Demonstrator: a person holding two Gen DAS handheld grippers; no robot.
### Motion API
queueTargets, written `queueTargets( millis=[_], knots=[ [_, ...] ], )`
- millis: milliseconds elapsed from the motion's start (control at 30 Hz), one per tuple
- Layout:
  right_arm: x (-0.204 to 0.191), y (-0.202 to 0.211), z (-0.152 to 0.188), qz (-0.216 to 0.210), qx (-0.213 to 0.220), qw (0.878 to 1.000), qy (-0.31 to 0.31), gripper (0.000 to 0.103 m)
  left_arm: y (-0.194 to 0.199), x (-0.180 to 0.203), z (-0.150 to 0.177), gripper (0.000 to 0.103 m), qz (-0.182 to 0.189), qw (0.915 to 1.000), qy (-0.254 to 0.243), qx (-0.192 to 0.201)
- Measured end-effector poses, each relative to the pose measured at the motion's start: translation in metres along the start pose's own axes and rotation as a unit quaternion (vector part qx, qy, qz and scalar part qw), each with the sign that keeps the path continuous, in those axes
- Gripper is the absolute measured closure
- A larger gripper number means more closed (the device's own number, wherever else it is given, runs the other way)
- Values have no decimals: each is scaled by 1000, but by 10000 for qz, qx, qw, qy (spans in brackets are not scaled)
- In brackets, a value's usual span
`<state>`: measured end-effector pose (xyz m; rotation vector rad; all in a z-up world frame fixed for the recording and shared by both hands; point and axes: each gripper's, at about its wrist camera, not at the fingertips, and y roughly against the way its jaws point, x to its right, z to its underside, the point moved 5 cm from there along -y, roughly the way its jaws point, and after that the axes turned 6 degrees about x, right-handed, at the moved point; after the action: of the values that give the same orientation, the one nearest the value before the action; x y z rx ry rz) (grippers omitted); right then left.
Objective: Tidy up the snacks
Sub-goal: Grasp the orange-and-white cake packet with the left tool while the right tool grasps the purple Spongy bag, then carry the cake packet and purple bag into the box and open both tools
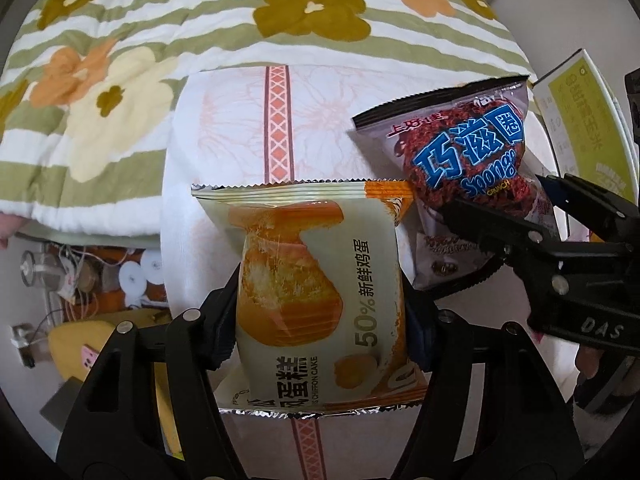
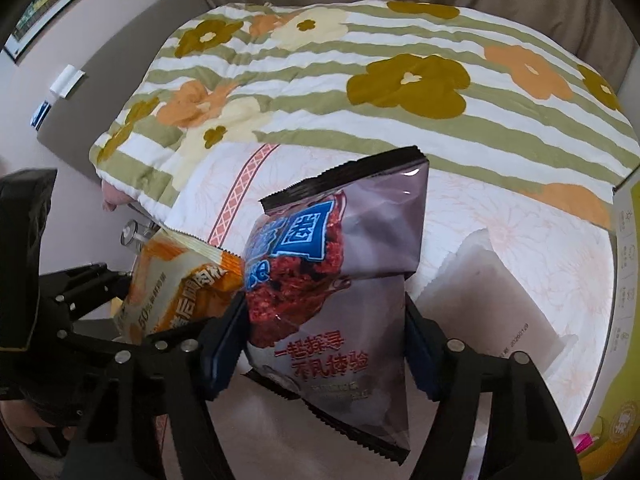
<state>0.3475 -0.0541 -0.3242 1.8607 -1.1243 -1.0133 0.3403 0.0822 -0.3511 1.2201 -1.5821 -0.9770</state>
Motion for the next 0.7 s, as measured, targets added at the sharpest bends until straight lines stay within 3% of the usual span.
queueTargets(
  millis=[267,500,700],
  knots=[
    [-4,31,-4,121,311,9994,-43,44,30,4,-4,40,-27,9995,-115,278],
    [1,94,-16,439,832,9954,-195,44,76,12,-23,40,76,9970,-213,734],
    [21,155,-23,560,1304,9888,-466,44,119,50,-53,40,130,9908,-594,1209]
  ],
)
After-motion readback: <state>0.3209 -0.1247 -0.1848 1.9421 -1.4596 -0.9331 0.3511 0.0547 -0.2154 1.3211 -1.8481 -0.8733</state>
